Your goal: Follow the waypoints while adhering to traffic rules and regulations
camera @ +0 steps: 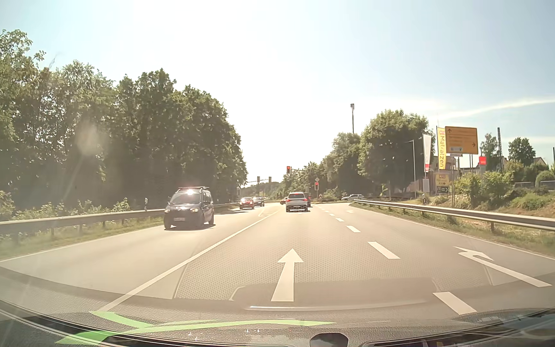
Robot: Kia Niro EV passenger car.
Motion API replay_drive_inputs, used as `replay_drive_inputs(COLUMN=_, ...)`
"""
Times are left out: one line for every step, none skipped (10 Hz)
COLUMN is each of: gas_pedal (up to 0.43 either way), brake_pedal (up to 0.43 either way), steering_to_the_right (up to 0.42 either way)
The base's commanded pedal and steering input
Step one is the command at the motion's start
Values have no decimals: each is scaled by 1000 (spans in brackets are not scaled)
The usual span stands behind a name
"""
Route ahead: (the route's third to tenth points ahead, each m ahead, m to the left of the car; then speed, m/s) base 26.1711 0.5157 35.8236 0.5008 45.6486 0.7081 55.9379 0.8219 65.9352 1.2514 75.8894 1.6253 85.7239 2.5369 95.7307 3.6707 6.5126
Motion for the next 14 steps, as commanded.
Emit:
replay_drive_inputs(gas_pedal=87, brake_pedal=0, steering_to_the_right=4)
replay_drive_inputs(gas_pedal=67, brake_pedal=0, steering_to_the_right=4)
replay_drive_inputs(gas_pedal=47, brake_pedal=0, steering_to_the_right=4)
replay_drive_inputs(gas_pedal=47, brake_pedal=0, steering_to_the_right=4)
replay_drive_inputs(gas_pedal=47, brake_pedal=0, steering_to_the_right=4)
replay_drive_inputs(gas_pedal=47, brake_pedal=0, steering_to_the_right=4)
replay_drive_inputs(gas_pedal=47, brake_pedal=0, steering_to_the_right=4)
replay_drive_inputs(gas_pedal=47, brake_pedal=0, steering_to_the_right=4)
replay_drive_inputs(gas_pedal=47, brake_pedal=0, steering_to_the_right=4)
replay_drive_inputs(gas_pedal=47, brake_pedal=0, steering_to_the_right=4)
replay_drive_inputs(gas_pedal=47, brake_pedal=0, steering_to_the_right=4)
replay_drive_inputs(gas_pedal=47, brake_pedal=0, steering_to_the_right=3)
replay_drive_inputs(gas_pedal=47, brake_pedal=0, steering_to_the_right=4)
replay_drive_inputs(gas_pedal=47, brake_pedal=0, steering_to_the_right=4)
